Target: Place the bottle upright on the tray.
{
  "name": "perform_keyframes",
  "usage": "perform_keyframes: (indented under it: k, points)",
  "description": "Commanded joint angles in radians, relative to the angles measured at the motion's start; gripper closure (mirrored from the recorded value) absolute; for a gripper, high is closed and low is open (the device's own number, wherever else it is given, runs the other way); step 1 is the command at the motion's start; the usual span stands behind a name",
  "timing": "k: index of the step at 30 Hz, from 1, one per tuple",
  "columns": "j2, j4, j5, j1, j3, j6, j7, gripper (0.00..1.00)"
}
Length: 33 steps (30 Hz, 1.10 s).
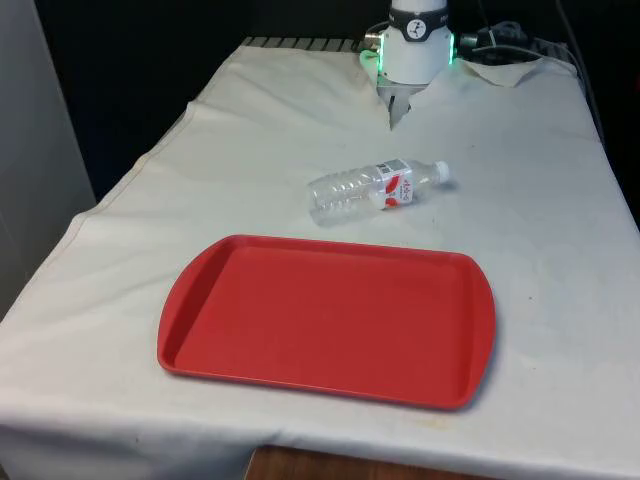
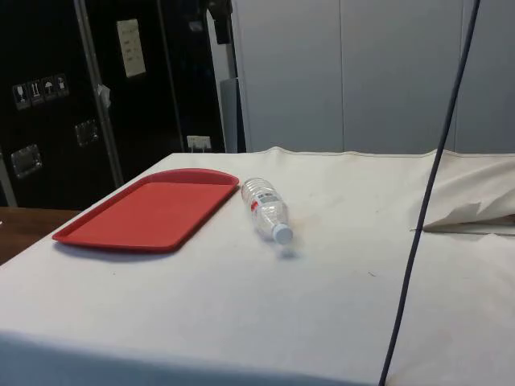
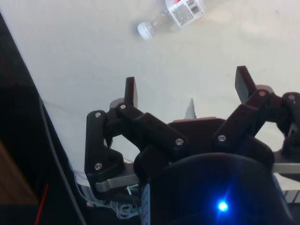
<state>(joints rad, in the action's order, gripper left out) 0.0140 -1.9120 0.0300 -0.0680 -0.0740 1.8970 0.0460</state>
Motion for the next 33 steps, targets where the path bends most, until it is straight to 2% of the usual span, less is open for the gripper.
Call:
perform_keyframes:
  k: [1,33]
  points:
    - [-0.010,-0.011,-0.003,0.000,0.000,0.003,0.001,0.00]
    - [-0.106,-0.120,-0.003,0.001,-0.007,0.005,0.033,0.00]
